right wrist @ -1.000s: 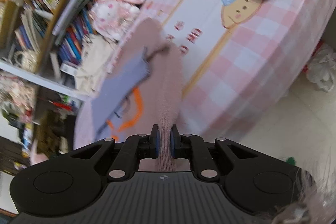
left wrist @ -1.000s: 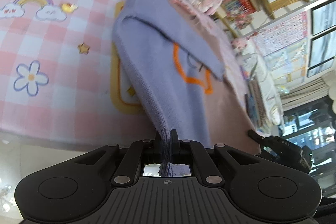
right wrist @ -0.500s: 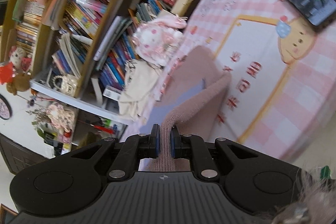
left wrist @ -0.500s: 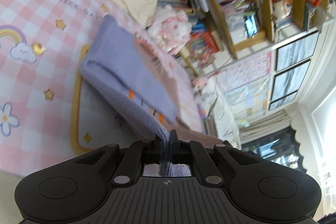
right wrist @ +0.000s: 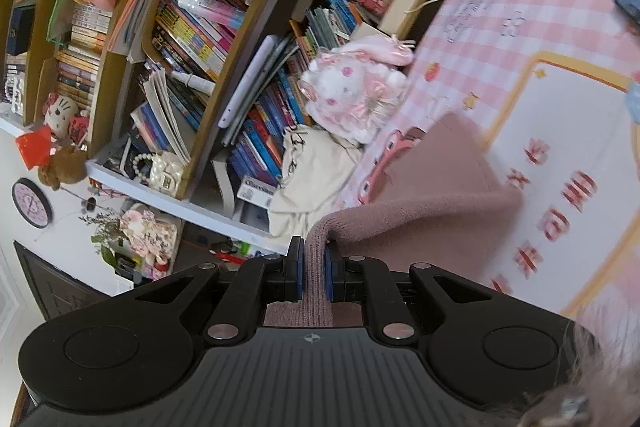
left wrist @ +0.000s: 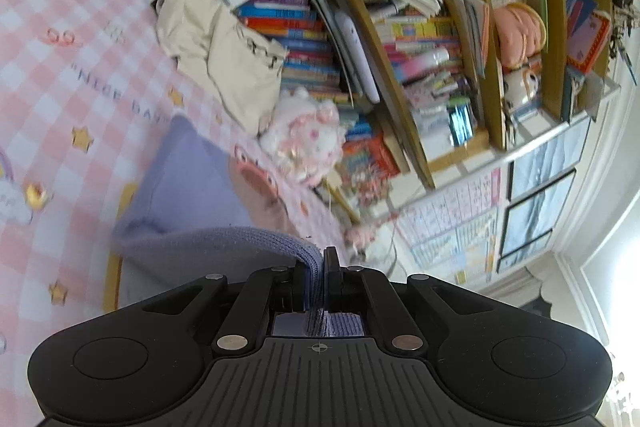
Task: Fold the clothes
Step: 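Carry the held hem over the sweater body toward the collar with both tools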
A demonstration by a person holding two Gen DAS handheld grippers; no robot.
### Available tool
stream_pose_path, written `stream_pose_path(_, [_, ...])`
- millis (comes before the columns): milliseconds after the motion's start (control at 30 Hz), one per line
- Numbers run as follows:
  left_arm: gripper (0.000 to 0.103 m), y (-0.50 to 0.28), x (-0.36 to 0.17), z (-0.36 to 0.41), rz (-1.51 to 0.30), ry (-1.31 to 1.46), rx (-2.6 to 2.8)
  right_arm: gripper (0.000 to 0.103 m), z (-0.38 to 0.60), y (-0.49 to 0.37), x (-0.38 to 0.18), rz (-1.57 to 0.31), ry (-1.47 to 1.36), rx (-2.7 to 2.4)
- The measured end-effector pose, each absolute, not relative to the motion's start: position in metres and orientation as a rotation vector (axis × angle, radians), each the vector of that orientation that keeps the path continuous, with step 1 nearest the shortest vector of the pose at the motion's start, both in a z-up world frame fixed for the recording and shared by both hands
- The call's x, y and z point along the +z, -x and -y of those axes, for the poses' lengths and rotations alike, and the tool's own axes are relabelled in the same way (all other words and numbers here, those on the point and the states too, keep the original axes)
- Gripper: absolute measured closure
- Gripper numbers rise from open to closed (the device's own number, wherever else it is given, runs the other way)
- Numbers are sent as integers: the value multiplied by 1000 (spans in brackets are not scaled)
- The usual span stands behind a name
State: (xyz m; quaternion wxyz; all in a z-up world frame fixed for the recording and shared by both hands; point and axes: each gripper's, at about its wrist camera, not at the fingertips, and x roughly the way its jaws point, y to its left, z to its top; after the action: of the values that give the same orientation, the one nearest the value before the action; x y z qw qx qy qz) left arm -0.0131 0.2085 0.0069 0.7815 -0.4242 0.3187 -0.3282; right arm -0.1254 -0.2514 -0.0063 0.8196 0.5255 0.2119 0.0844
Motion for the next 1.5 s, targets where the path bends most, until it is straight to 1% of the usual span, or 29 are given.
stream_pose_path(200, [99, -22, 13, -203, -653, 950, -644, 93, 267, 92, -11, -397, -1174, 156])
stream_pose_path(333, [99, -49, 14, -197, -660, 957, -595, 93, 274, 68, -17, -396, -1196, 149])
stream_pose_path(867, [98, -124, -5, -158, -801, 809, -416, 92, 294, -28, -59, -588, -1190, 103])
stream_pose_path(1033, [96, -136, -9, -145, -835, 700, -388, 90, 298, -47, -78, -649, -1193, 84])
stream_pose_path(1100, [93, -139, -9, -139, -846, 645, -388, 89, 297, -53, -82, -666, -1187, 82])
stream_pose_path(1200, [87, -143, -5, -132, -858, 583, -377, 84, 297, -58, -85, -684, -1173, 75])
stream_pose_path(1233, [79, -143, -1, -130, -852, 561, -362, 78, 296, -59, -85, -689, -1166, 70])
stream_pose_path(1267, [60, -143, 2, -129, -846, 540, -346, 74, 296, -59, -84, -688, -1160, 67])
stream_pose_path(1300, [49, -142, 6, -128, -831, 513, -327, 68, 296, -59, -84, -685, -1155, 64])
stream_pose_path(1333, [36, -139, 11, -127, -794, 472, -301, 64, 297, -59, -83, -675, -1145, 57])
stream_pose_path(1367, [34, -136, 16, -127, -756, 423, -278, 61, 298, -58, -82, -664, -1134, 48])
stream_pose_path(1400, [34, -133, 19, -126, -731, 374, -264, 56, 299, -57, -80, -652, -1119, 38])
stream_pose_path(1500, [34, -130, 22, -125, -727, 275, -259, 56, 303, -57, -71, -637, -1027, 27])
